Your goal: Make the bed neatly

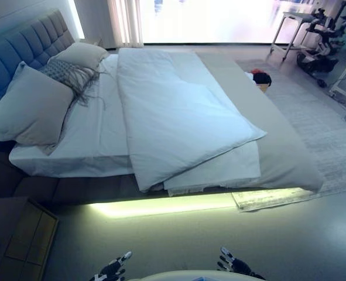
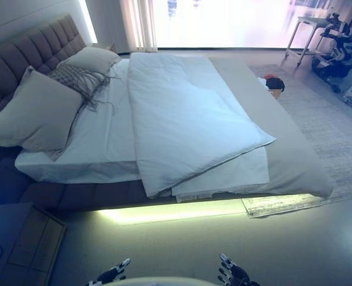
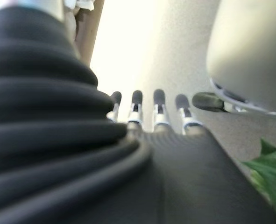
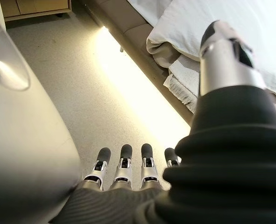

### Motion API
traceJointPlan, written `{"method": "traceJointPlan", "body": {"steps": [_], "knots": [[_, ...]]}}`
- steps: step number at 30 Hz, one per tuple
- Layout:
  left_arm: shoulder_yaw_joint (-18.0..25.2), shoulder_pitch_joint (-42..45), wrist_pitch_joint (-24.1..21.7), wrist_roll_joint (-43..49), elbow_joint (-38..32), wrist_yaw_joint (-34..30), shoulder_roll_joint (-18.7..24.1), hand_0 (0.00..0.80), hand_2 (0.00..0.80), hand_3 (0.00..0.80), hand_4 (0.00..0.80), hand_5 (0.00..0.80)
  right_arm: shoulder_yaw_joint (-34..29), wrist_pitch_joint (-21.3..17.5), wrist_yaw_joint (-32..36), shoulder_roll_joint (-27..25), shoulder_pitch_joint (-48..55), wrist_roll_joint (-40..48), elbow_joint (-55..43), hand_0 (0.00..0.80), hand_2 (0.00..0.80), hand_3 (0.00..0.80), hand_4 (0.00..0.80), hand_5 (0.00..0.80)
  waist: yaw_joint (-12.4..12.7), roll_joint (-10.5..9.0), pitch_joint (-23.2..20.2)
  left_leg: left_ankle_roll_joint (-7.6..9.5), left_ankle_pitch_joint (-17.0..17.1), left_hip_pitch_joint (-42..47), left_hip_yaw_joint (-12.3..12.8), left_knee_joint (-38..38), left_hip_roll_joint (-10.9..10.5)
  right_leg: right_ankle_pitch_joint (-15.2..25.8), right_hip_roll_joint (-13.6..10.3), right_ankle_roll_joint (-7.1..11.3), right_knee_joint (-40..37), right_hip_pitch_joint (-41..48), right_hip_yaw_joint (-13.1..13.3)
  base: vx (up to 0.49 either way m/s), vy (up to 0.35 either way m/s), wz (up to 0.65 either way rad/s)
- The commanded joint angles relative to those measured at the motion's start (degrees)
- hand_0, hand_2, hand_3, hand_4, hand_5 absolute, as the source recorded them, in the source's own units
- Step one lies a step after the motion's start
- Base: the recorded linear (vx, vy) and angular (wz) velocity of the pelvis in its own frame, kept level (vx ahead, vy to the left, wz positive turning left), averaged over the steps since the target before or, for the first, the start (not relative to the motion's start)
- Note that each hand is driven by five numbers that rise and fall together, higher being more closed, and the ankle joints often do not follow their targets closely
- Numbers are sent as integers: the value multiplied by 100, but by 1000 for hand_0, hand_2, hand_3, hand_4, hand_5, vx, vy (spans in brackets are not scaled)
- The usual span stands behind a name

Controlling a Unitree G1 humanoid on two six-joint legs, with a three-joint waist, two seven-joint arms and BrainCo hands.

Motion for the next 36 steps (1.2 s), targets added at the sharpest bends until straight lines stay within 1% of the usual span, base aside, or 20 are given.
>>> {"method": "traceJointPlan", "body": {"steps": [1, 8, 10, 12, 13, 14, 15, 16, 18, 20, 21, 22, 24, 26, 27, 29, 30, 31, 34, 36], "knots": [[75, -411, -27, -194, 346, 20, -263, 0, 0, 0, 0, 0, 60, 35, 95, 12, -536, 126, 299, 0, 0, 0, 0, 0, 75, 121, 167, 306, -396, 68, -199, 12, -315, -68, 296, -39, 255, -42, 57, 0, 0, 0], [84, -529, 77, -152, 352, 152, -201, 0, 0, 0, 0, 0, 0, 151, 31, 0, -650, 288, 321, 0, 0, 0, 0, 0, 14, 193, 354, 374, -364, 137, -314, 16, -316, -292, 358, -96, 792, -283, 207, 16, -50, 2], [148, -497, 81, -78, 384, 186, -204, 0, 0, 0, 0, 0, 3, 173, 85, 5, -665, 282, 325, 0, 0, 0, 0, 0, 25, 169, 387, 372, -453, 144, -290, 231, -308, -314, 360, -135, 798, -251, 220, 101, -150, 4], [225, -442, 73, -75, 408, 272, -200, 0, 0, 0, 0, 0, 9, 231, 124, -3, -678, 203, 322, 0, 0, 0, 0, 0, 17, 66, 418, 311, -668, -20, -207, 951, -231, -363, 344, -253, 841, -241, 241, 105, -160, 0], [262, -419, 50, -84, 408, 298, -205, 0, 0, 0, 0, 0, 38, 249, 135, -19, -663, 173, 306, 0, 0, 0, 0, 0, 34, -10, 473, 231, -591, -288, -163, 1626, -153, -363, 319, -344, 851, -225, 214, 81, -166, -6], [279, -401, -7, -146, 418, 301, -216, 0, 0, 0, 0, 0, 72, 273, 126, -53, -654, 114, 272, 0, 0, 0, 0, 0, 81, -44, 555, 98, -261, -708, -269, 2426, -67, -378, 333, -449, 868, -227, 174, 92, -165, -9], [305, -389, -38, -233, 402, 301, -232, 0, 0, 0, 0, 0, 118, 343, 45, -102, -648, -32, 217, 0, 0, 0, 0, 0, 143, -28, 662, -36, 195, -1161, -389, 2956, 25, -415, 374, -553, 916, -219, 180, 78, -95, -17], [326, -392, -45, -296, 396, 298, -246, 0, 0, 0, 0, 0, 141, 363, -16, -130, -661, -164, 213, 0, 0, 0, 0, 0, 169, 6, 727, -69, 288, -1390, -440, 3028, 58, -459, 403, -577, 958, -210, 213, 124, 22, -23], [416, -411, -7, -410, 408, 261, -270, 0, 0, 0, 0, 0, 164, 383, -92, -251, -732, -212, 294, 0, 0, 0, 0, 0, 305, 154, 891, -136, 464, -1642, -392, 2284, 105, -622, 448, -528, 1001, -26, 234, 216, 138, -37], [377, -372, -14, -396, 451, 256, -275, 0, 0, 0, 0, 0, 119, 410, -7, -320, -826, -177, 371, 0, 0, 0, 0, 0, 384, 279, 976, -219, 705, -1592, -265, 996, 297, -735, 519, -423, 894, 219, 276, 363, 166, -33], [371, -356, -16, -351, 483, 246, -259, 0, 0, 0, 0, 0, 90, 417, 22, -341, -831, -178, 386, 0, 0, 0, 0, 0, 438, 312, 997, -266, 877, -1650, -309, 440, 332, -816, 562, -400, 853, 373, 341, 462, 150, -24], [369, -311, -6, -298, 505, 273, -256, 0, 0, 0, 0, 0, 64, 406, 46, -358, -822, -148, 418, 0, 0, 0, 0, 0, 533, 303, 998, -300, 971, -1845, -456, 12, 348, -931, 570, -372, 781, 585, 454, 408, 113, -18], [446, -197, -25, -229, 525, 294, -263, 0, 0, 0, 0, 0, 7, 352, 81, -370, -763, -104, 447, 0, 0, 0, 0, 0, 619, 278, 964, -348, 930, -2247, -633, 12, 376, -1154, 560, -340, 728, 861, 555, 474, 166, -12], [615, -114, -91, -172, 619, 292, -302, 0, 0, 0, 0, 0, -81, 314, -4, -346, -732, -253, 506, 0, 0, 0, 0, 0, 649, 251, 873, -267, 795, -2104, -421, 12, 392, -1241, 387, -224, 702, 1056, 508, 566, 297, -42], [672, -102, -71, -163, 653, 313, -283, 0, 0, 0, 0, 0, -122, 314, -82, -315, -721, -326, 547, 0, 0, 0, 0, 0, 677, 249, 788, -253, 886, -1934, -337, 13, 403, -1261, 242, -129, 765, 1140, 399, 571, 312, -57], [727, -129, -83, -120, 703, 301, -225, 0, 0, 0, 0, 0, -160, 332, -6, -286, -690, -223, 548, 0, 0, 0, 0, 0, 746, 218, 729, -211, 883, -1880, -363, 388, 360, -1274, 34, -38, 883, 1259, 260, 487, 267, -41], [752, -151, -77, -44, 719, 269, -188, 0, 0, 0, 0, 0, -195, 324, 47, -260, -656, -258, 531, 0, 0, 0, 0, 0, 754, 179, 694, -145, 754, -1915, -321, 672, 320, -1255, -65, -13, 970, 1284, 189, 463, 290, -37], [751, -208, -29, 81, 721, 236, -136, 0, 0, 0, 0, 0, -215, 292, 104, -222, -633, -342, 509, 0, 0, 0, 0, 0, 755, 144, 628, -45, 623, -1946, -204, 911, 281, -1194, -199, 26, 1140, 1289, 89, 475, 316, -36], [636, -347, 9, 79, 692, 284, -50, 0, 0, 0, 0, 0, -188, 245, 252, -150, -662, -1, 382, 0, 0, 0, 0, 0, 738, 46, 497, 236, 357, -1906, -203, 1085, 38, -757, -429, 80, 1657, 1202, 96, 456, 325, 15], [603, -445, 22, 178, 693, 284, 33, 0, 0, 0, 0, 0, -223, 203, 251, -123, -638, -16, 302, 0, 0, 0, 0, 0, 701, 14, 393, 461, 207, -1752, -172, 1021, -217, -5, -695, 123, 2500, 954, 144, 405, 312, 17]]}}
